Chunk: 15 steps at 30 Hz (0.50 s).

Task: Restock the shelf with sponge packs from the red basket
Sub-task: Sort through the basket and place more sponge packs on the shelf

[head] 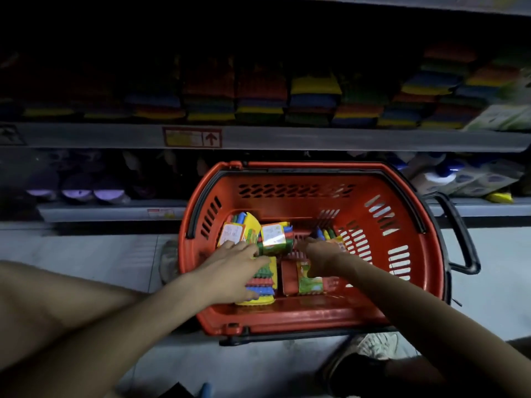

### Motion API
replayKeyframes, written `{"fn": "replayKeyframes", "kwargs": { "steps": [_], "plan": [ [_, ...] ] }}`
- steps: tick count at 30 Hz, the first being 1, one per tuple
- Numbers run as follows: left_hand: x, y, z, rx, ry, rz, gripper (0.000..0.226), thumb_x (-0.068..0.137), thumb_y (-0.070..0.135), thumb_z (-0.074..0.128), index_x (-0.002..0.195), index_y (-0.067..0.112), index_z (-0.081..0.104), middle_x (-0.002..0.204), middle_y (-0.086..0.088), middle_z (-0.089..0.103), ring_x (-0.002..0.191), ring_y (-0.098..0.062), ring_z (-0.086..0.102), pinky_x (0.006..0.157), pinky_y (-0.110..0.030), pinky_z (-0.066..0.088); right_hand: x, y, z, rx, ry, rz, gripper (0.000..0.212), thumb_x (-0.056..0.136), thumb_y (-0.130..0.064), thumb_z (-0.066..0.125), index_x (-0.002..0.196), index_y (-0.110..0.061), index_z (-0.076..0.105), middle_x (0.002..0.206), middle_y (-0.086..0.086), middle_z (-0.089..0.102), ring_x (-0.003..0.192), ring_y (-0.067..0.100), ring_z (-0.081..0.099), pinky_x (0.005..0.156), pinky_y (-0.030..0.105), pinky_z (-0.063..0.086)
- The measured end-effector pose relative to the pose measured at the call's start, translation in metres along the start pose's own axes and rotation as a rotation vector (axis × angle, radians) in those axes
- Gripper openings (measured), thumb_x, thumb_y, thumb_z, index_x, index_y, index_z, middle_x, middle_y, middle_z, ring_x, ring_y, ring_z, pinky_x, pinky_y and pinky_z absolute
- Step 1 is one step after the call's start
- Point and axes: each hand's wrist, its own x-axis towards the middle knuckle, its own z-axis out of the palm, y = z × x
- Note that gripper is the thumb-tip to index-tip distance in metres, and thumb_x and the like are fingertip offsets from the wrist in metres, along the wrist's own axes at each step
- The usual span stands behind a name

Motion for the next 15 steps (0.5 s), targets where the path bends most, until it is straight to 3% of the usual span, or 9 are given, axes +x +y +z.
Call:
{"fn": "replayKeyframes", "kwargs": {
  "steps": [5, 10, 15],
  "plan": [
    [0.01, -0.002, 0.005, 0.088, -0.142, 0.038, 0.089, 0.082, 0.054, 0.077, 0.154, 0.028, 0.034, 0.147, -0.007, 0.045, 0.136, -0.03, 0.043, 0.11, -0.047, 0.039, 0.012, -0.009, 0.018, 0.061, -0.105, 0.026, 0.088, 0.078, -0.028, 0.079, 0.154, -0.017, 0.037, 0.149, 0.015, 0.047, 0.135, 0.036, 0.05, 0.111, 0.038, 0.044],
    [0.019, -0.006, 0.008, 0.067, -0.204, 0.035, 0.1, 0.08, 0.057, 0.078, 0.159, 0.027, 0.026, 0.152, -0.006, 0.042, 0.142, -0.031, 0.039, 0.111, -0.045, 0.037, 0.016, -0.005, 0.032, 0.088, -0.137, 0.072, 0.077, 0.085, -0.036, 0.074, 0.15, -0.014, 0.039, 0.143, 0.016, 0.056, 0.126, 0.034, 0.058, 0.104, 0.038, 0.049],
    [0.023, -0.008, 0.012, -0.143, -0.27, -0.025, 0.096, 0.084, 0.051, 0.078, 0.16, 0.034, 0.023, 0.154, -0.006, 0.039, 0.139, -0.029, 0.043, 0.109, -0.044, 0.041, 0.013, -0.001, 0.031, 0.016, -0.104, 0.074, 0.084, 0.081, -0.034, 0.078, 0.153, -0.018, 0.039, 0.151, 0.016, 0.033, 0.137, 0.037, 0.036, 0.116, 0.046, 0.039]
  ]
}}
